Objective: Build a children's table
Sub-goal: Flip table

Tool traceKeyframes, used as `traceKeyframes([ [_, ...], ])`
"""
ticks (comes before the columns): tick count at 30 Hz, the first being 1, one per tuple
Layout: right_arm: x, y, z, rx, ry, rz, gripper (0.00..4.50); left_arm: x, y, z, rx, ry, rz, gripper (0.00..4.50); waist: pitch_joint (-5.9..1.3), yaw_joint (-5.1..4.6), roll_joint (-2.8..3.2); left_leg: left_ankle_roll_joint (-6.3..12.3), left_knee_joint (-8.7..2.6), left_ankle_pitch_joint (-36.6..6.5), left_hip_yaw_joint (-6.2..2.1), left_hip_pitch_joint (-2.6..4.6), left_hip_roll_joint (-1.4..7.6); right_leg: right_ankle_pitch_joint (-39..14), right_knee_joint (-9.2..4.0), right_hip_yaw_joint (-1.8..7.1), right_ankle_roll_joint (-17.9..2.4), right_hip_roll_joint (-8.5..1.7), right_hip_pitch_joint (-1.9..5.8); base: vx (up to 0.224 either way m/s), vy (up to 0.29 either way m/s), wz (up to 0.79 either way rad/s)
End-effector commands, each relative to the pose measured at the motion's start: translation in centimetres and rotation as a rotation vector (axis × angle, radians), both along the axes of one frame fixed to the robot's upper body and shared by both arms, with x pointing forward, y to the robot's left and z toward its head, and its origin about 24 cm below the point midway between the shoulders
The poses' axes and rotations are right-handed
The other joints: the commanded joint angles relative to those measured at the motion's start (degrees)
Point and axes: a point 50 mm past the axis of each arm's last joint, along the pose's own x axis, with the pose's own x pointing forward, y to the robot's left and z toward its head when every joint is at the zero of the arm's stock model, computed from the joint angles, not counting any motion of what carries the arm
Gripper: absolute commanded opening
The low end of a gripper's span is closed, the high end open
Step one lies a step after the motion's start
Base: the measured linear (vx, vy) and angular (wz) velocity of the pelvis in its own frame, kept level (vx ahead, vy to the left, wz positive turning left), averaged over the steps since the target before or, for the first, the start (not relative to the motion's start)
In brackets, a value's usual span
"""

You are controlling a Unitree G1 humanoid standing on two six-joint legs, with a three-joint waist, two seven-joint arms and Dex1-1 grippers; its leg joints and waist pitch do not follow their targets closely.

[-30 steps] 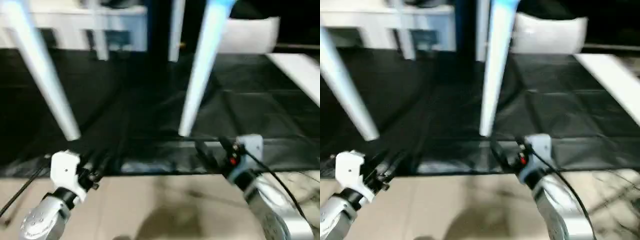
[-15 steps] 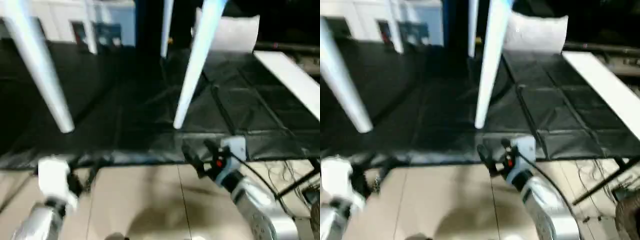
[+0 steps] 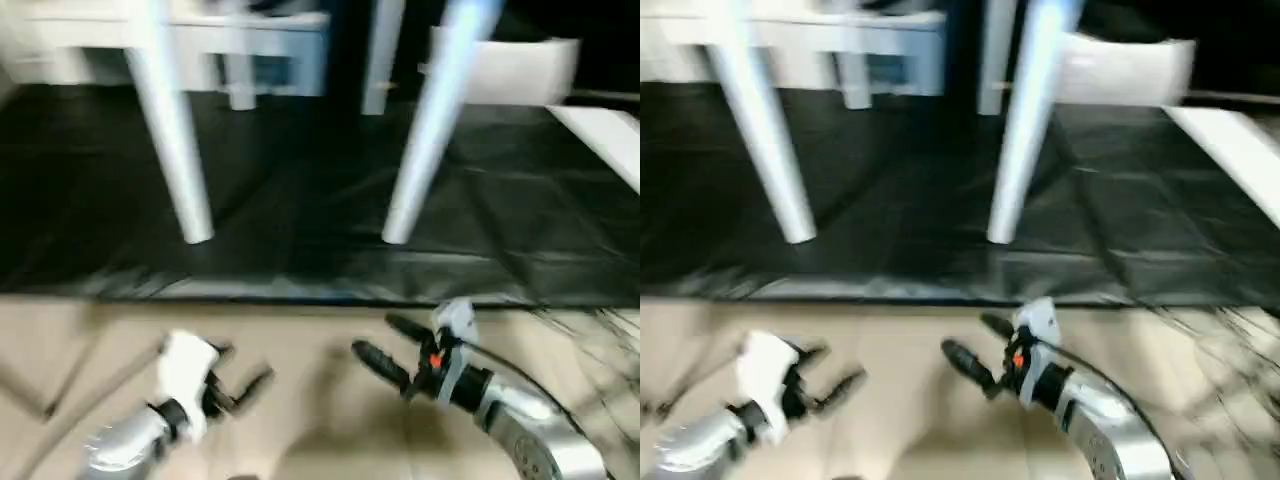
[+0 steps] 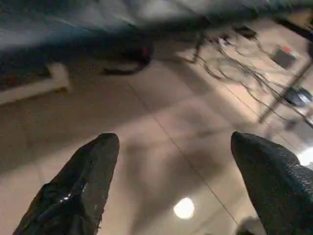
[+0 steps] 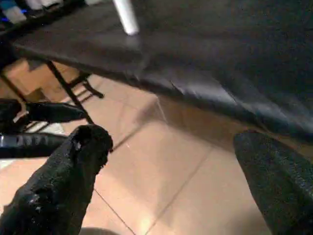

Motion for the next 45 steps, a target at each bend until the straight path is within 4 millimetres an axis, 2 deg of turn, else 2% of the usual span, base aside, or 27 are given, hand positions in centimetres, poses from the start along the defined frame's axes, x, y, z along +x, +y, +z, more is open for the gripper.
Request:
traceKeyframes([
  [1,0.0,0.2,-0.6,-0.014,0.014,0.018,4.5,-0.4,0.0,-1.0,0.028,0.041,-0.013,4.46,-1.41,-0.3,0.26,2.49,-6.55,-11.89,-1.53,-0.3,4.43,4.1,-4.92,2.92,-11.38,-5.74,0.56,0.0,0.0,0.0],
  [2,-0.1,0.3,-1.3,-0.019,0.032,0.019,4.5,-0.6,-0.2,-1.7,0.044,0.061,-0.028,4.46,-1.42,-0.57,0.11,2.54,-6.45,-11.42,-1.4,-0.54,4.49,2.01,-5.16,3.18,-11.78,-6.02,0.62,0.0,0.0,0.0],
  [3,0.0,0.4,-2.5,-0.022,0.081,-0.005,4.5,-0.8,-0.3,-2.9,0.048,0.116,-0.022,4.46,-1.54,-0.88,-0.82,3.08,-6.34,-9.92,-1.11,-0.58,4.58,1.88,-5.27,3.38,-11.98,-5.96,0.65,0.0,0.0,0.0],
  [4,0.1,0.4,-3.5,-0.047,0.122,-0.031,4.5,-0.9,-0.3,-3.8,0.064,0.161,-0.012,4.46,-1.75,-0.92,-0.87,3.54,-6.19,-7.11,-0.79,-0.42,4.26,2.12,-5.06,3.5,-12.73,-5.95,0.41,0.0,0.0,0.0],
  [5,0.1,0.4,-3.5,-0.047,0.122,-0.031,4.5,-0.9,-0.3,-3.8,0.064,0.161,-0.012,4.46,-1.73,-0.77,-0.55,3.68,-6.18,-6.42,-0.71,-0.34,4.43,2.66,-5.09,3.52,-13.15,-6.03,0.35,0.0,0.0,0.0],
  [6,0.0,0.2,-5.3,-0.101,0.195,-0.077,4.5,-1.2,-0.1,-5.3,0.093,0.238,0.018,4.46,-2.11,-0.71,-1.03,4.35,-5.79,-3.19,-0.51,-0.45,4.77,7.53,-4.58,3.55,-13.34,-5.87,0.33,0.0,0.0,0.0],
  [7,-0.5,0.0,-7.1,-0.15,0.266,-0.107,4.5,-1.4,0.1,-6.8,0.121,0.301,0.046,4.46,-2.08,-0.84,-0.82,4.48,-5.85,-2.19,-0.45,-0.34,4.67,9.1,-4.35,3.44,-13.77,-5.65,-0.05,0.0,0.0,0.0],
  [8,-0.8,-0.1,-7.9,-0.167,0.298,-0.116,4.5,-1.6,0.3,-7.4,0.131,0.327,0.057,4.46,-2.21,-0.72,-1.01,4.5,-5.68,-1.54,-0.33,-0.11,4.65,11.92,-4.28,3.46,-15.0,-5.85,0.05,0.0,0.0,0.0],
  [10,-1.4,-0.7,-9.7,-0.219,0.374,-0.187,4.5,-1.9,0.4,-8.7,0.154,0.377,0.085,4.46,-2.15,-0.83,-1.27,4.89,-5.71,-2.04,-0.2,0.05,4.67,13.53,-4.13,3.44,-15.82,-5.87,-0.15,0.0,0.0,0.0],
  [12,-1.7,-1.2,-10.4,-0.24,0.416,-0.249,4.5,-1.9,0.4,-9.0,0.151,0.388,0.102,4.46,-2.25,-0.55,-1.32,5.45,-5.79,-2.89,-0.31,-0.12,5.12,14.4,-4.04,3.44,-15.95,-6.17,0.23,0.0,0.0,0.0],
  [13,-1.7,-1.3,-10.6,-0.246,0.426,-0.264,4.5,-1.9,0.4,-9.1,0.15,0.391,0.106,4.46,-2.21,-0.65,-1.4,5.62,-5.85,-2.98,-0.28,-0.04,5.1,14.36,-4.07,3.44,-16.12,-6.19,0.07,0.0,0.0,0.0],
  [14,-2.0,-1.7,-11.3,-0.269,0.468,-0.326,4.5,-1.9,0.4,-9.5,0.147,0.403,0.127,4.46,-2.11,-0.59,-1.14,5.69,-5.98,-3.92,-0.34,-0.06,5.25,13.48,-4.12,3.43,-16.5,-6.31,0.1,0.0,0.0,0.0],
  [15,-2.8,-3.0,-12.6,-0.308,0.561,-0.498,4.5,-1.6,0.9,-10.3,0.175,0.434,0.236,4.46,-2.05,-0.66,-0.64,5.1,-6.08,-5.39,-0.29,0.11,5.24,11.58,-4.2,3.49,-16.97,-6.28,-0.13,0.0,0.0,0.0],
  [16,-3.0,-3.3,-12.8,-0.315,0.579,-0.533,4.5,-1.7,1.1,-10.4,0.187,0.449,0.257,4.46,-1.86,-0.86,-0.01,3.57,-6.35,-8.65,-0.22,0.41,5.29,8.27,-4.48,3.58,-17.38,-6.22,-0.35,0.0,0.0,0.0],
  [17,-3.5,-3.9,-13.4,-0.334,0.624,-0.616,4.5,-1.8,1.4,-10.9,0.219,0.485,0.302,4.46,-1.82,-0.84,-0.53,3.08,-6.45,-9.67,-0.16,0.45,5.41,6.97,-4.71,3.63,-17.28,-6.3,-0.26,0.0,0.0,0.0],
  [18,-3.5,-4.0,-13.4,-0.336,0.629,-0.626,4.5,-1.8,1.5,-11.0,0.222,0.489,0.306,4.46,-1.77,-0.81,-0.27,2.53,-6.49,-10.11,-0.23,0.34,5.42,6.25,-4.63,3.69,-17.28,-6.36,-0.22,0.0,0.0,0.0],
  [19,-3.7,-4.2,-13.6,-0.343,0.645,-0.654,4.5,-1.9,1.6,-11.1,0.236,0.504,0.317,4.46,-1.7,-0.78,-0.6,2.44,-6.49,-10.35,-0.07,0.05,5.34,4.88,-4.84,3.8,-16.75,-6.45,-0.01,0.0,0.0,0.0],
  [20,-4.2,-4.5,-14.0,-0.376,0.671,-0.671,4.5,-1.9,1.7,-11.3,0.225,0.504,0.33,4.46,-1.73,-0.77,-0.16,2.51,-6.44,-10.18,-0.05,0.06,5.24,4.69,-4.89,3.82,-16.58,-6.44,-0.05,0.0,0.0,0.0],
  [21,-4.4,-4.6,-14.2,-0.396,0.682,-0.669,4.5,-1.8,1.7,-11.4,0.218,0.499,0.336,4.46,-1.71,-0.95,-0.38,2.61,-6.48,-9.99,0.02,-0.03,5.24,4.07,-5.04,3.84,-16.37,-6.38,-0.03,0.0,0.0,0.0],
  [22,-4.4,-4.6,-14.2,-0.403,0.686,-0.668,4.5,-1.8,1.7,-11.4,0.216,0.497,0.338,4.46,-1.8,-0.86,-0.04,2.61,-6.45,-9.62,-0.07,-0.03,5.28,4.24,-4.99,3.82,-16.38,-6.42,-0.02,0.0,0.0,0.0],
  [23,-4.7,-4.6,-14.5,-0.432,0.702,-0.649,4.5,-1.8,1.7,-11.5,0.201,0.495,0.346,4.46,-1.91,-0.93,-0.11,2.98,-6.3,-8.65,0.04,-0.07,5.35,5.76,-4.89,3.89,-16.53,-6.45,-0.02,0.0,0.0,0.0],
  [26,-5.2,-4.4,-14.8,-0.489,0.72,-0.597,4.5,-1.8,1.1,-11.6,0.146,0.503,0.341,4.46,-1.82,-0.99,-0.18,3.87,-6.27,-8.09,0.15,-0.18,5.43,5.74,-4.89,3.78,-17.03,-6.47,-0.14,0.0,0.0,0.0],
  [27,-5.7,-4.2,-15.1,-0.506,0.734,-0.586,4.5,-2.0,1.1,-11.9,0.156,0.532,0.369,4.46,-1.53,-0.95,0.15,4.18,-6.34,-8.33,0.21,-0.23,5.49,5.72,-4.9,3.83,-17.17,-6.5,-0.37,0.0,0.0,0.0],
  [31,-6.5,-3.5,-15.6,-0.528,0.75,-0.587,4.5,-2.4,1.3,-12.5,0.258,0.585,0.427,4.46,-1.53,-0.97,0.17,4.04,-6.42,-9.36,0.32,-0.11,5.64,5.38,-4.9,3.9,-17.35,-6.48,-0.49,0.0,0.0,0.0],
  [36,-8.4,-1.7,-16.5,-0.579,0.77,-0.545,4.5,-2.9,0.2,-12.9,0.295,0.579,0.332,4.46,-1.63,-0.85,0.4,4.99,-6.33,-7.29,0.53,-0.16,5.82,7.01,-4.87,3.86,-17.32,-6.67,-0.57,0.0,0.0,0.0],
  [41,-9.5,-1.2,-16.9,-0.595,0.815,-0.555,4.5,-3.0,0.6,-13.0,0.28,0.583,0.378,4.46,-1.85,-0.71,0.54,6.25,-6.12,-5.06,0.68,-0.29,5.93,13.15,-4.32,3.8,-17.41,-6.66,-0.71,0.0,0.0,0.0],
  [45,-10.0,-0.7,-17.1,-0.609,0.82,-0.534,4.5,-3.0,0.7,-13.0,0.274,0.581,0.395,4.46,-1.81,-0.72,0.44,6.48,-6.26,-6.88,0.75,-0.26,6.04,12.41,-4.39,3.77,-17.58,-6.76,-0.75,0.0,0.0,0.0],
])
